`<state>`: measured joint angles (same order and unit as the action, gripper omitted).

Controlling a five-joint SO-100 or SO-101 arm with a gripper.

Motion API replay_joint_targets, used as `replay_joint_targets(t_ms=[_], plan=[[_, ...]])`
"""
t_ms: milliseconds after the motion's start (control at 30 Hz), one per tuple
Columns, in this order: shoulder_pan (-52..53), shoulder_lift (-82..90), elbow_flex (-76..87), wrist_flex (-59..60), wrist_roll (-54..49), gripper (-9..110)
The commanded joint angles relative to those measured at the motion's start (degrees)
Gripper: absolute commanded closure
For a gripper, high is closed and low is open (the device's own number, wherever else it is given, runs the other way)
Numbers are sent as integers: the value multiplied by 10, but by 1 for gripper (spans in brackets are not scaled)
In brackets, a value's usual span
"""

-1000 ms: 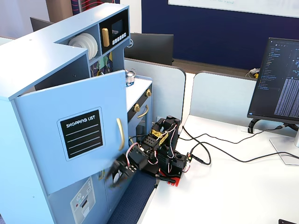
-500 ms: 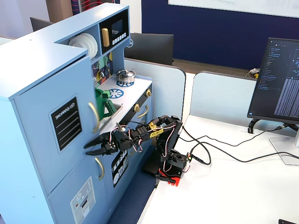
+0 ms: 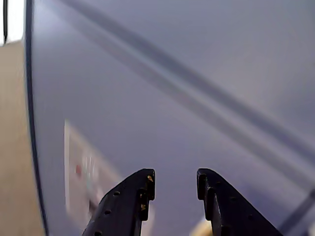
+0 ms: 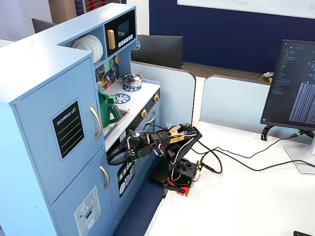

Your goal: Close the left cabinet door

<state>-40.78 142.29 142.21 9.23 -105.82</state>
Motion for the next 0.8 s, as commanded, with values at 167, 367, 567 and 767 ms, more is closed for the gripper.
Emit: replay_joint_targets(t_ms=[167, 367, 567, 767], plan=[[334, 189, 188, 425, 43, 101], [408, 300, 279, 641, 89, 101], [417, 352, 294, 752, 122, 101], [439, 398, 294, 785, 200, 101]])
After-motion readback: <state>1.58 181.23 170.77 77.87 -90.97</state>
